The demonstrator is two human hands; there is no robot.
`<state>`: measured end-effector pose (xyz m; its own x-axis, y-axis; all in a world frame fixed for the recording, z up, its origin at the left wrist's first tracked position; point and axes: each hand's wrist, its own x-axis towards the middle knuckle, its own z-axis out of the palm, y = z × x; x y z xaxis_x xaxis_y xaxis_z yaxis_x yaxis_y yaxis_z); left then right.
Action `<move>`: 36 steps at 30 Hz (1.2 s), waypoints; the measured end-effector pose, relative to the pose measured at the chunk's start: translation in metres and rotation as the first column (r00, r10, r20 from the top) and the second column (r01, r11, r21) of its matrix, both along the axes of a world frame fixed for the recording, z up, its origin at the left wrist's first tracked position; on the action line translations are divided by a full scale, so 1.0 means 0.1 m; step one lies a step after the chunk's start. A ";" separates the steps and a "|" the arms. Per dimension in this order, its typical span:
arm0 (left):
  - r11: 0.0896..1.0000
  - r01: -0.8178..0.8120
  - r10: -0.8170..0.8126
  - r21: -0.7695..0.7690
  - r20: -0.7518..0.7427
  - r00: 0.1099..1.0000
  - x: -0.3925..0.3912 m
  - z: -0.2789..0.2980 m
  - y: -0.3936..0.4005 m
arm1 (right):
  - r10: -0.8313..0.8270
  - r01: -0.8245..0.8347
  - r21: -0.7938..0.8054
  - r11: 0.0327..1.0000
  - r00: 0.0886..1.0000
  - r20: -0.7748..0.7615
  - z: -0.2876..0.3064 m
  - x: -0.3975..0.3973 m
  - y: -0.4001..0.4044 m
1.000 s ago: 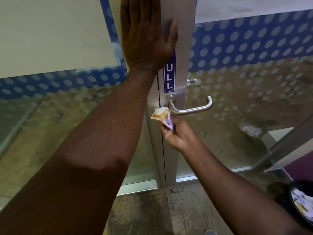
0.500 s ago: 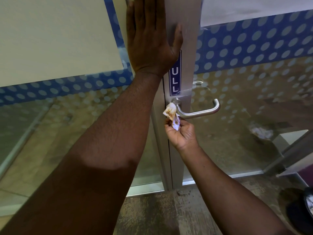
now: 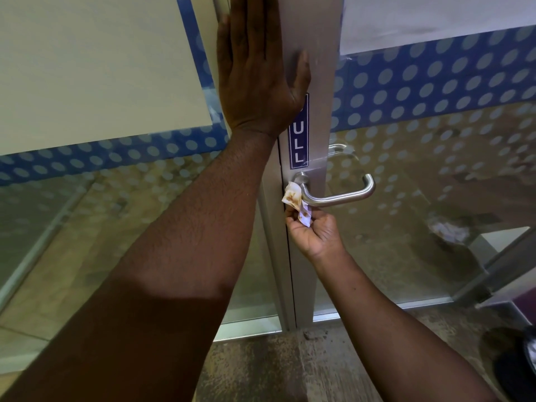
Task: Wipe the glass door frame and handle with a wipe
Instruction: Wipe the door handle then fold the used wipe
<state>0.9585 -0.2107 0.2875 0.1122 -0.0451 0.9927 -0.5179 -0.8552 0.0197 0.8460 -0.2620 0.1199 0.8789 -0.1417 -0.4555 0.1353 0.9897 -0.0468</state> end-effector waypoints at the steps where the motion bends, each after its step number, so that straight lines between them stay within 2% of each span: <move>1: 1.000 -0.005 0.005 -0.003 -0.001 1.000 0.00 0.00 0.00 | 0.000 0.000 -0.010 1.000 1.000 0.010 0.00 0.00 0.00; 7: 1.000 -0.029 0.029 -0.011 0.004 1.000 -0.03 -0.01 0.00 | 0.035 -0.035 0.008 0.999 0.997 0.066 0.02 0.03 0.03; 13: 1.000 -0.016 0.016 0.012 -0.020 1.000 -0.04 -0.01 0.02 | 0.014 -0.011 -0.045 0.999 0.996 0.084 -0.12 -0.16 -0.12; 19: 0.998 -0.065 0.065 -0.005 0.032 0.997 -0.02 0.00 -0.01 | 0.028 0.006 -0.200 0.980 0.986 0.164 -0.10 -0.27 -0.45; 23: 0.998 -0.057 0.057 0.006 0.003 0.998 -0.05 0.01 -0.01 | 0.064 -0.002 -0.281 0.960 0.975 0.212 -0.04 -0.26 -0.38; 32: 0.995 -0.085 0.088 0.055 -0.045 0.995 -0.12 0.05 0.02 | 0.028 0.036 -0.272 0.962 0.973 0.228 -0.05 -0.27 -0.28; 36: 0.992 -0.115 0.117 0.054 -0.042 0.992 -0.14 0.06 0.03 | 0.021 0.038 -0.204 0.978 0.960 0.279 -0.01 -0.28 -0.21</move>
<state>0.9441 -0.2076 0.2934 0.1645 -0.0802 0.9831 -0.4145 -0.9100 -0.0049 0.8177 -0.2825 0.1190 0.9646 -0.2146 -0.1533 0.1808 0.9613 -0.2080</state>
